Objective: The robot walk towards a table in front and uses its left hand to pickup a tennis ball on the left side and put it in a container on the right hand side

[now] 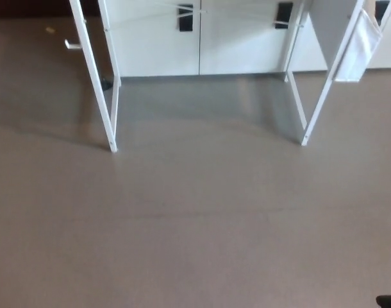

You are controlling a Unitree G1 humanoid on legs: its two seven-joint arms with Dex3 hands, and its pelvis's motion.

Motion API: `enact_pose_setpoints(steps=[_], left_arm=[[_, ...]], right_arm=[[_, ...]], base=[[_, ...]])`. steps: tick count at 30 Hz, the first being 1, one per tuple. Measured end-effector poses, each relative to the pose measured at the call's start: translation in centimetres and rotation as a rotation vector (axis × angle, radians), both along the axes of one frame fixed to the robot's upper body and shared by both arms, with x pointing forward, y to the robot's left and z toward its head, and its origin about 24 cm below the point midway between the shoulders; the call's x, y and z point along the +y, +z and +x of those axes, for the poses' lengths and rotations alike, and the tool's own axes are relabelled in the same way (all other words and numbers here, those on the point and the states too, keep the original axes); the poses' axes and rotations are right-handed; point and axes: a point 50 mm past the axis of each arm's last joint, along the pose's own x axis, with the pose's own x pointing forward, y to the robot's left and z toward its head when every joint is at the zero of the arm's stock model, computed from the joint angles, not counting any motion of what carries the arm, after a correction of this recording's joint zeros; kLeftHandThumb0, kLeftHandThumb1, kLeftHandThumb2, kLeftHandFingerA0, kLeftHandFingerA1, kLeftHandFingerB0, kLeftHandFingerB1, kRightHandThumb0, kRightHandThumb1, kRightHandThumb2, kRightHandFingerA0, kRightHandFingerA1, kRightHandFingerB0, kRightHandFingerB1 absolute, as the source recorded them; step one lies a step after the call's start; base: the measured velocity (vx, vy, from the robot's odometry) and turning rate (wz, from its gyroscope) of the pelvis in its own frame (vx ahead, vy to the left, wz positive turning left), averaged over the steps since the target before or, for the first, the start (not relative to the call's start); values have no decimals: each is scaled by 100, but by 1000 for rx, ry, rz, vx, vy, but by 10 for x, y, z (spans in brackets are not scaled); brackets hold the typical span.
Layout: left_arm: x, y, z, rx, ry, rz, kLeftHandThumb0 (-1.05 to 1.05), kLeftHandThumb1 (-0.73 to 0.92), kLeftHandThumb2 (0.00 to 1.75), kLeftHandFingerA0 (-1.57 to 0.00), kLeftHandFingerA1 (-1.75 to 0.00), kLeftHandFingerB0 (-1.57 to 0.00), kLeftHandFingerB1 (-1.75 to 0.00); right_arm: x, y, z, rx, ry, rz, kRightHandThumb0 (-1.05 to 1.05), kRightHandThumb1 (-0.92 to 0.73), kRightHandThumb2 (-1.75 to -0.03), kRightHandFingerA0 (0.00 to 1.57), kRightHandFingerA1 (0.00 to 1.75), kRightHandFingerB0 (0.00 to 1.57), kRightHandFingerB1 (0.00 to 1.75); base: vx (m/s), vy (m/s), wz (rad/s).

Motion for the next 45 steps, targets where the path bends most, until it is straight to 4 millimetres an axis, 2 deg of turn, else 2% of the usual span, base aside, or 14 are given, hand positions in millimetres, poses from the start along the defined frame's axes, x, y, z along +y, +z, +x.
enact_pose_setpoints(steps=[6,9,14,21,26,31,36,42,45], left_arm=[[1,-2,-8,25,9,3,-20,67,60,-45,-39,-37,-34],[-2,-2,-2,12,-4,-2,-21,68,61,-45,-39,-37,-34],[-3,-2,-5,19,-7,1,-22,67,60,-44,-39,-35,-34],[-3,-3,-6,26,-7,0,-21,66,60,-47,-40,-38,-34],[1,1,1,12,-21,18,-22,68,60,-44,-39,-36,-34],[0,-2,-10,44,-21,13,-22,64,59,-46,-39,-37,-34],[-2,-6,-20,80,-21,8,-21,67,60,-46,-39,-37,-34],[-5,-11,-29,108,-28,0,-22,65,60,-44,-39,-36,-34],[-5,-12,-36,125,-33,0,-23,67,58,-44,-39,-38,-33]], right_arm=[[0,-3,-5,19,-2,-6,-36,-48,-70,66,53,49,48],[-2,-1,-3,10,-3,-15,-36,-49,-70,65,53,48,48],[-2,0,-1,4,5,-19,-37,-49,-71,66,54,47,47],[-2,-4,-12,36,8,-26,-37,-49,-71,66,54,46,47],[0,-3,-6,20,27,-31,-38,-50,-71,66,54,46,47],[0,-8,-21,57,35,-37,-39,-50,-72,64,53,44,47],[-1,-13,-37,103,30,-40,-41,-49,-72,66,55,46,48],[-8,-12,-42,104,31,-62,-40,-50,-73,66,56,48,49],[-8,-14,-52,125,31,-62,-43,-49,-76,67,57,48,50]], base=[[449,-108,23],[414,-118,46],[337,-96,-3],[374,80,-18],[334,106,-17],[298,13,11],[331,-132,22],[284,-79,26],[124,-22,-6]])
